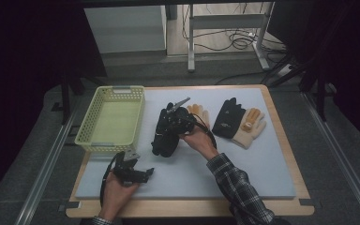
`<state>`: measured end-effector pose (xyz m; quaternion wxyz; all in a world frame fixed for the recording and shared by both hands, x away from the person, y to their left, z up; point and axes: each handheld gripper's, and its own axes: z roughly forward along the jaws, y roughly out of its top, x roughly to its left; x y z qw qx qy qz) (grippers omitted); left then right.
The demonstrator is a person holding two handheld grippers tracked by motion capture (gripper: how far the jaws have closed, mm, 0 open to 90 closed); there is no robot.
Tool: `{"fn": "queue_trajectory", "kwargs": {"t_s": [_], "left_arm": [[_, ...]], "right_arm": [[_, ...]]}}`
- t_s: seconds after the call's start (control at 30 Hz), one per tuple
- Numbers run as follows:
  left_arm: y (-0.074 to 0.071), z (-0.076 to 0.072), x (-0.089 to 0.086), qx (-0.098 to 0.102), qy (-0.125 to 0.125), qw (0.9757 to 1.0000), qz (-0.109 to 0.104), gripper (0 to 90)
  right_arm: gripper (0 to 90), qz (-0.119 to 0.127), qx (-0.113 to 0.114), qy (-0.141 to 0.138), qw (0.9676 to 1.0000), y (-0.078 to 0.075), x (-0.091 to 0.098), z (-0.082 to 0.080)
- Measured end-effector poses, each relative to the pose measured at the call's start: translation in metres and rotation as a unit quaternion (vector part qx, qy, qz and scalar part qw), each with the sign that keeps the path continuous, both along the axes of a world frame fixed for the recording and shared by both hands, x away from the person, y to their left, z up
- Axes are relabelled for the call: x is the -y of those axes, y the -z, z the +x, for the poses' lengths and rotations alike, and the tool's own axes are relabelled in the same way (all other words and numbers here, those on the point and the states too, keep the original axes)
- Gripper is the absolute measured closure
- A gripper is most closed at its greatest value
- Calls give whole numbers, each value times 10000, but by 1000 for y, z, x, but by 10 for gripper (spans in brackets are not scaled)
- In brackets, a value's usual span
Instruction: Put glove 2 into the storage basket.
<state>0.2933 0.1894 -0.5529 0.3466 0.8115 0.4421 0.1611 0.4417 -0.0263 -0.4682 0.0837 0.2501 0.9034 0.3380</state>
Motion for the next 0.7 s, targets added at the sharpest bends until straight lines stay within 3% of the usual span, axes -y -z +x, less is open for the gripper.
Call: {"fn": "queue_trajectory", "kwargs": {"t_s": [0.27, 0.3, 0.4, 0.57, 0.7], "left_arm": [[0, 0, 0, 12, -6, 10000, -8, 60], [0, 0, 0, 12, -6, 10000, -8, 60], [0, 0, 0, 13, -17, 10000, -22, 60], [0, 0, 0, 5, -20, 10000, -33, 60], [0, 0, 1, 8, -30, 10000, -29, 60]], "right_arm": [[787, 138, 57, -305, 9994, -19, 25, -46], [787, 138, 57, -305, 9994, -19, 25, -46], [785, 114, 79, -451, 9989, -19, 38, -73], [783, -80, 60, -631, 9980, -5, 52, -102], [767, -233, 46, -664, 9975, 17, 61, -111]]}}
